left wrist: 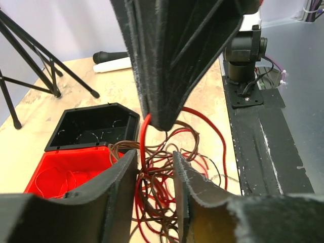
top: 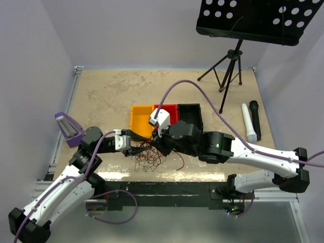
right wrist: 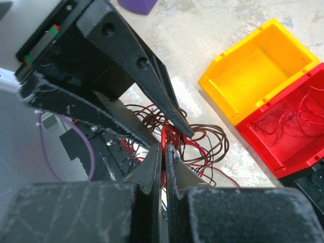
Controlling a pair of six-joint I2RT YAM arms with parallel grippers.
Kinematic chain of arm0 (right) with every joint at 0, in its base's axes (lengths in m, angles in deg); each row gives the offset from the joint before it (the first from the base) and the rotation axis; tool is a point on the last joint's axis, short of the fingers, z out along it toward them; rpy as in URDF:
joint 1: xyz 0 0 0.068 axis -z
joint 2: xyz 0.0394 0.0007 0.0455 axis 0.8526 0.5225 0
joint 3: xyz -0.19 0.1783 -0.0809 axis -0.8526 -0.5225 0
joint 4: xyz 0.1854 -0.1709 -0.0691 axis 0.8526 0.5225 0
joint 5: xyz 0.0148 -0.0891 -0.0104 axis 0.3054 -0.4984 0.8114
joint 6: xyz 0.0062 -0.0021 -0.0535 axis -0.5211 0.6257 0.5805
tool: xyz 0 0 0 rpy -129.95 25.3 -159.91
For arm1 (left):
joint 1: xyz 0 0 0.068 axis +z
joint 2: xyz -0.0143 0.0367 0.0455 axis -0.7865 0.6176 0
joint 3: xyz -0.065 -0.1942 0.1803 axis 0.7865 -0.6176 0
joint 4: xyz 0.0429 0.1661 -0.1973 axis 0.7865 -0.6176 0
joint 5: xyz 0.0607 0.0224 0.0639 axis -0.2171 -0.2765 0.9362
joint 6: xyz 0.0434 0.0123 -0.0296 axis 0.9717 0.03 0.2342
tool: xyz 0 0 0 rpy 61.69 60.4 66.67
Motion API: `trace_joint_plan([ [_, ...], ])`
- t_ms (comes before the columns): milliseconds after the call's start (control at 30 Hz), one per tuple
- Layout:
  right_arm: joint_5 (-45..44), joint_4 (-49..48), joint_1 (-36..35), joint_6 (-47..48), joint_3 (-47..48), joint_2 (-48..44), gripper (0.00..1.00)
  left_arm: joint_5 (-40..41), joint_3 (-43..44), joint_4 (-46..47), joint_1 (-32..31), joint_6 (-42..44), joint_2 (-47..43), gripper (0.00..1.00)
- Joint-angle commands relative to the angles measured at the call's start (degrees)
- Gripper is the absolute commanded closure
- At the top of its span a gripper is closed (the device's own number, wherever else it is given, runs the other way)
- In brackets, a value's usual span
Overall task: Untangle the cables
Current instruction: Untie the cable.
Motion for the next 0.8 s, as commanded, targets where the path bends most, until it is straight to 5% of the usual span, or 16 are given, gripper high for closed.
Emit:
trace_joint_plan([
  [0,-0.56,-4.21,-1.44,-0.86,3.28,-0.56,1.00,-0.26,1.19,-1.80,-0.14,-0.36,0.37,0.65],
  [767,-13.40,-0.07,-2.32,5.11,24.90,-5.39,1.00,-1.40,-1.10,-6.37,-0.14,6.06,-0.42,0.66],
])
